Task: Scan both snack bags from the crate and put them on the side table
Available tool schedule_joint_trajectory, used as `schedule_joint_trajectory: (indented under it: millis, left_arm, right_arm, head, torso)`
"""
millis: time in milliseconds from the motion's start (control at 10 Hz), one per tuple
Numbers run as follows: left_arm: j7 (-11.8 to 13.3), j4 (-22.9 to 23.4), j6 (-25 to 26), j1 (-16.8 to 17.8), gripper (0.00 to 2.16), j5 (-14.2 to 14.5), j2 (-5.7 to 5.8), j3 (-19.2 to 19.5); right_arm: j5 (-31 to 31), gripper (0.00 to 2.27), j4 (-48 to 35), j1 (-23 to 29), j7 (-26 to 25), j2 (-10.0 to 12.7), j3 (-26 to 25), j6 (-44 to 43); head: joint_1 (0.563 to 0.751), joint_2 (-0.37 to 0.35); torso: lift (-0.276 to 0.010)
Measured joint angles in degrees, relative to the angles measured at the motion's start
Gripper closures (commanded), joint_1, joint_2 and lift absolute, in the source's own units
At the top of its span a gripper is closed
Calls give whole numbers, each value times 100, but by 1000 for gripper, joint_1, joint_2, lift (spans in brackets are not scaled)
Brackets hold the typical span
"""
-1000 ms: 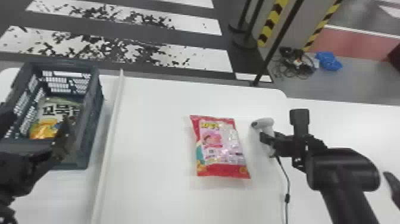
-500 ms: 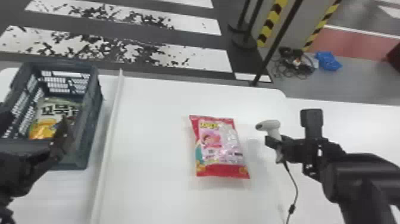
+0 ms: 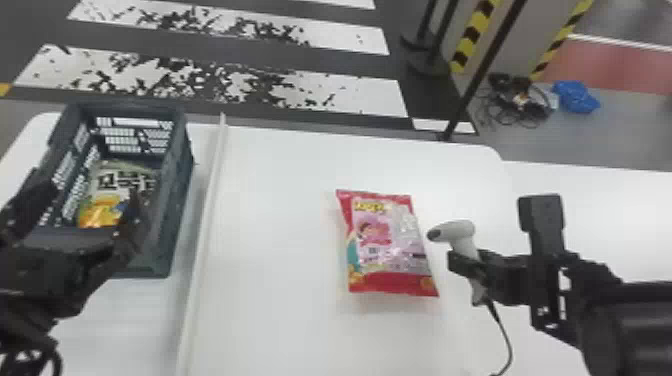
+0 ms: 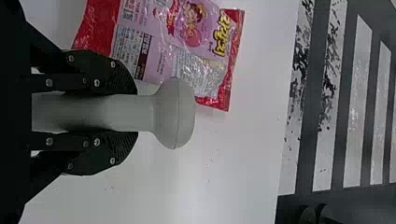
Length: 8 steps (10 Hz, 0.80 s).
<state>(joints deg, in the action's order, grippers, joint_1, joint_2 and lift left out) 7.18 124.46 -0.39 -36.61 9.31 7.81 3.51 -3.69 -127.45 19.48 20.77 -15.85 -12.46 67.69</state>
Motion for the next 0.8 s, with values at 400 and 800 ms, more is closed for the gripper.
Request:
schedule_joint_trajectory:
  millis: [400,800]
  left_arm:
    - [2,-11,0,5,83,40,14,8]
    - [2,-30,0,8,87,45,15,9]
  right_arm:
    - [86,2243,-701,240,-2,95,629,341]
    - [397,2243,-739,73,-42,168,1303,589]
  head:
    - [695,-46]
    - [695,18]
  torso:
    - [-87]
    - [-87]
